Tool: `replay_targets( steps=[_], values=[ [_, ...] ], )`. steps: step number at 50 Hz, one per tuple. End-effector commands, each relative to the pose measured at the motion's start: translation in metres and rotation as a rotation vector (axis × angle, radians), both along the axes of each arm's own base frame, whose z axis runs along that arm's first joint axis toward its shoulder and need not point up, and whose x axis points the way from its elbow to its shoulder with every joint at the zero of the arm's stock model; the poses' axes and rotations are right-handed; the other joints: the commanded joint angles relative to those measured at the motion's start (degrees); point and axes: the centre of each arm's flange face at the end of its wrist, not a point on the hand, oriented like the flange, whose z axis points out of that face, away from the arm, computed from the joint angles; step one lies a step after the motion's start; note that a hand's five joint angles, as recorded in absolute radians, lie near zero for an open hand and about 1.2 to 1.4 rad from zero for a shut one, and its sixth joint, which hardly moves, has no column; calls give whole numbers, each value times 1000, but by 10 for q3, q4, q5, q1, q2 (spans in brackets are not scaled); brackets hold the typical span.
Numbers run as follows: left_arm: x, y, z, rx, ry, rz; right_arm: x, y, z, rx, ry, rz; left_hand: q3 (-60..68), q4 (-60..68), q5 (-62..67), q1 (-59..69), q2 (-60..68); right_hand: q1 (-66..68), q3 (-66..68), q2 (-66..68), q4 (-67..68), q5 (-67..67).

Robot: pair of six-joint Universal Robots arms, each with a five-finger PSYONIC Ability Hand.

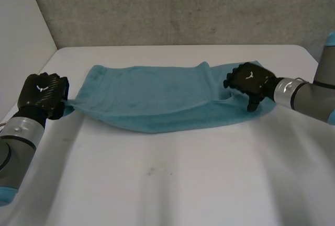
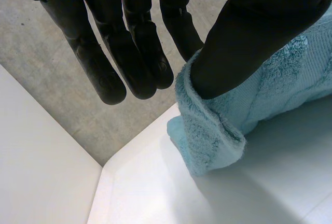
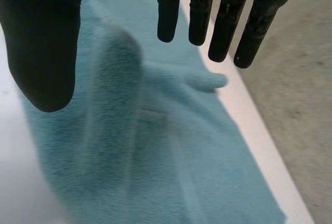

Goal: Fold the laundry

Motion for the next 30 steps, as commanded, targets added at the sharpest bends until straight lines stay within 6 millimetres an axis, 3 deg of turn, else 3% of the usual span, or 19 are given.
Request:
replay_targets(
  steps=[1, 3, 7, 8, 11, 14, 19, 21, 23, 24, 26, 30],
  values=[
    [1, -1, -1, 3, 0, 2, 0, 6, -18, 13, 100, 40, 115, 113, 151, 142, 111, 59, 31, 29, 39, 39],
    [1, -2, -1, 3, 0, 4, 0, 7, -20, 20, 109, 44, 115, 113, 151, 142, 111, 89, 61, 59, 69, 69],
    [3, -3, 0, -2, 0, 10, -4, 5, -19, 12, 124, 28, 115, 113, 151, 142, 111, 304, 276, 274, 284, 284],
    [3, -4, 1, -5, 0, 11, -5, 4, -17, 2, 131, 12, 115, 113, 151, 142, 111, 428, 400, 398, 408, 408],
    [4, -5, 1, -6, 0, 14, -7, 2, -15, -7, 150, -19, 115, 113, 151, 142, 111, 598, 570, 568, 578, 578],
    [5, -7, 2, -11, -1, 18, -8, 1, -11, -23, 185, -71, 115, 113, 151, 142, 111, 598, 571, 568, 579, 579],
    [9, -8, 3, -17, -4, 31, -17, 14, 23, -51, 195, -148, 115, 113, 151, 142, 111, 598, 571, 568, 579, 579],
    [10, -7, 4, -13, -5, 33, -20, 18, 27, -48, 193, -161, 115, 113, 151, 142, 111, 598, 571, 568, 579, 579],
    [10, -5, 4, -5, -6, 34, -27, 38, 38, -33, 178, -190, 115, 113, 151, 142, 111, 598, 571, 568, 579, 579],
    [10, -3, 6, -5, -7, 35, -27, 38, 38, -33, 178, -190, 115, 113, 151, 142, 111, 598, 571, 568, 579, 579],
    [10, 1, 10, 1, -6, 33, -35, 71, 47, -10, 170, -237, 115, 113, 151, 142, 111, 598, 571, 568, 579, 579],
    [12, 8, 17, 18, -5, 39, -57, 97, 52, 8, 164, -345, 115, 113, 151, 142, 111, 598, 571, 568, 579, 579]
  ],
)
